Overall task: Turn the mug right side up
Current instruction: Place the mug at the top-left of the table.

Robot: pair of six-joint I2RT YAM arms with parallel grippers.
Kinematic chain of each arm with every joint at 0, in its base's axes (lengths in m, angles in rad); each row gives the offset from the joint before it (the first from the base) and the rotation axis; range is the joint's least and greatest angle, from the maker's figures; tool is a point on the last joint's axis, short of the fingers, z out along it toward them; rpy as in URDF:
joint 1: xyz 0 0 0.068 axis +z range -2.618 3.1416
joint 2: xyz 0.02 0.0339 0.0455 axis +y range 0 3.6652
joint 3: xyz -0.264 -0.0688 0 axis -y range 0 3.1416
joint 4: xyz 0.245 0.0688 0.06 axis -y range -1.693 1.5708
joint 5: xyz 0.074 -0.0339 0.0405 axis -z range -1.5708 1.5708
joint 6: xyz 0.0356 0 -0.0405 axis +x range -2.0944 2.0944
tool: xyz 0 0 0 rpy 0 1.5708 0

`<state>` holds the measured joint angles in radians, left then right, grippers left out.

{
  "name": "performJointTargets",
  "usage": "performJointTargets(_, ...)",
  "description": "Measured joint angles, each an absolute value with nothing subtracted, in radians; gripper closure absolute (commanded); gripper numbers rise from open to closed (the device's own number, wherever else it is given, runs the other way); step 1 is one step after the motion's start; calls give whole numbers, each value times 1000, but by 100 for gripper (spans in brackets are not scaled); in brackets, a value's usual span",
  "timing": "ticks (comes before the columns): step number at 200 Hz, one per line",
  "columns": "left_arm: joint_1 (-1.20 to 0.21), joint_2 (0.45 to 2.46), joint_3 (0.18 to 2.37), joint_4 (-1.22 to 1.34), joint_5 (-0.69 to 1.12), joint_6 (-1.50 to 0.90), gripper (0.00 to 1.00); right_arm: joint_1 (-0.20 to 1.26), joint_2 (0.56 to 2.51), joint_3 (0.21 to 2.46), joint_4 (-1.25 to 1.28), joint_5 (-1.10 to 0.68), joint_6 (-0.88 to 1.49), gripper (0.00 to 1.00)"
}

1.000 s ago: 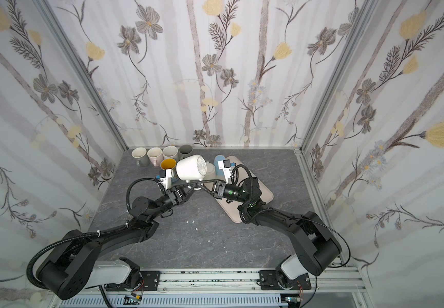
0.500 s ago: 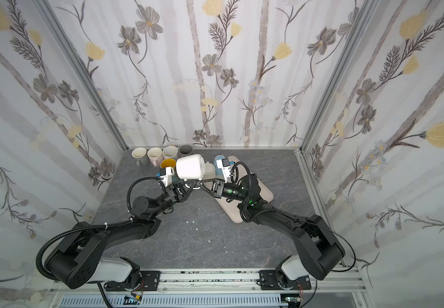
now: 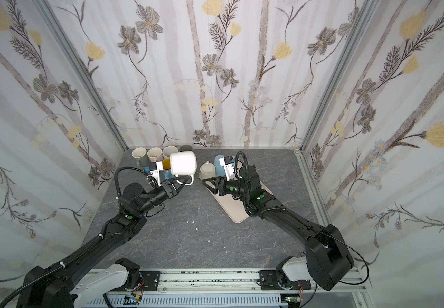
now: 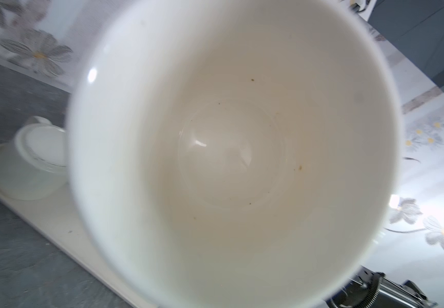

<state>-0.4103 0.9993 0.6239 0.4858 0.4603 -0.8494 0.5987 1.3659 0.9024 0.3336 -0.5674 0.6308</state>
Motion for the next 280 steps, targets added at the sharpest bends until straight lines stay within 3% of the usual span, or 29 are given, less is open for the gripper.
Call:
performJointTargets(41,-235,941,729,114,362,-658,100,559,1357,863,278,-525,611,41)
performJointTargets(99,-7,1061,865,-124,279,-421,100,491,1354,812,243,-525,609,41)
performJointTargets(224,36,1586,1071,-230,29,-77,100,407,1477,870,240,-582,594,41)
performJointTargets(280,28,1697,1073,-234,18,-25,100,392,1479,869,234,-595,593,41)
